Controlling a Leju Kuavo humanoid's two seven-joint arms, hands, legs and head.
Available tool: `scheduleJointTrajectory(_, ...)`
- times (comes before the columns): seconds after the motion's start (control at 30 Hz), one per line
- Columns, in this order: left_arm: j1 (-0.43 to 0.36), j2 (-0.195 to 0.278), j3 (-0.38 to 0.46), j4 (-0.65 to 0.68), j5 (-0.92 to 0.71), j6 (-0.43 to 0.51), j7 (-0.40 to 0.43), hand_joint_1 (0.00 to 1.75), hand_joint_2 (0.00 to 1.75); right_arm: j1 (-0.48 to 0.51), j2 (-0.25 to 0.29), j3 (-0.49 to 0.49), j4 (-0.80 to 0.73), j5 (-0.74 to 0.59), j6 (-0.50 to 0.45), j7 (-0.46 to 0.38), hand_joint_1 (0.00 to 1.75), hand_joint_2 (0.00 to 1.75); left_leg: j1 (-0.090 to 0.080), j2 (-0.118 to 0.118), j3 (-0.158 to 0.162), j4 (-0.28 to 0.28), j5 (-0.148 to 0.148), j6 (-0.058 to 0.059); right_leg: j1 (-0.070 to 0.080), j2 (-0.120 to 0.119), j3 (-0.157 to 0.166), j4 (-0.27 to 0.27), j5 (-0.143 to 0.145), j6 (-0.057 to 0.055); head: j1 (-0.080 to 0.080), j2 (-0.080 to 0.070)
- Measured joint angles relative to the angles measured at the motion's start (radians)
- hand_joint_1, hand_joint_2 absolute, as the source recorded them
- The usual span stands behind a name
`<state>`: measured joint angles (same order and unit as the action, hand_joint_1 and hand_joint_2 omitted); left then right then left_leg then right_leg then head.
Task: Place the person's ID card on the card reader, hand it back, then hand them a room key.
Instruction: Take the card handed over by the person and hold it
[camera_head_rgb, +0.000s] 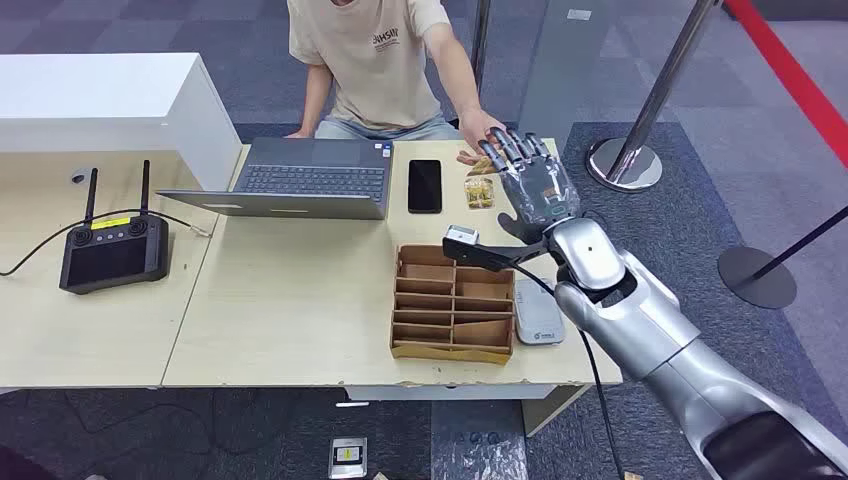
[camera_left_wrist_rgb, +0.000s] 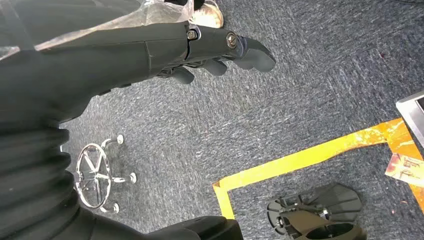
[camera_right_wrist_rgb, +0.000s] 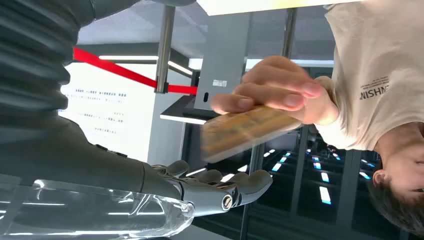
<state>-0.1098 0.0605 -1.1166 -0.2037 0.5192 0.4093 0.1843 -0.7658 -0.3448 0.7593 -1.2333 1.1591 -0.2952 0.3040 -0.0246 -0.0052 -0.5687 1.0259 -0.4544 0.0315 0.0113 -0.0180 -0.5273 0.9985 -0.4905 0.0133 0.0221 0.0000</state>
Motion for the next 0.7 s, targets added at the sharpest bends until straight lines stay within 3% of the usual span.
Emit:
scheduleJointTrajectory(0.23,0.000,0.000,-0.001,0.000,0.002,0.000,0.000,0.00,1.75,0.010,-0.003,-0.002,0.000,0.021,-0.023,0.008,0.00,1.75,0.000,0.000,0.000,0.000,0.000,0.000,0.000,0.000,0.000,0.000,0.000,0.000,0.000,0.000)
scheduleJointTrajectory(0.37,0.000,0.000,-0.002,0.000,0.003,0.000,0.005,0.00,1.75,0.017,-0.002,-0.003,0.000,0.038,-0.056,0.009,1.75,1.75,0.000,0.000,0.000,0.000,0.000,0.000,0.000,0.000,0.000,0.000,0.000,0.000,0.000,0.000)
scheduleJointTrajectory(0.7,-0.001,0.000,-0.002,0.000,0.002,0.001,0.005,0.00,1.75,0.030,-0.002,-0.015,0.000,0.030,-0.070,-0.012,1.75,1.75,0.000,0.000,0.000,0.000,0.000,0.000,0.000,0.000,0.000,0.000,0.000,0.000,0.000,0.000)
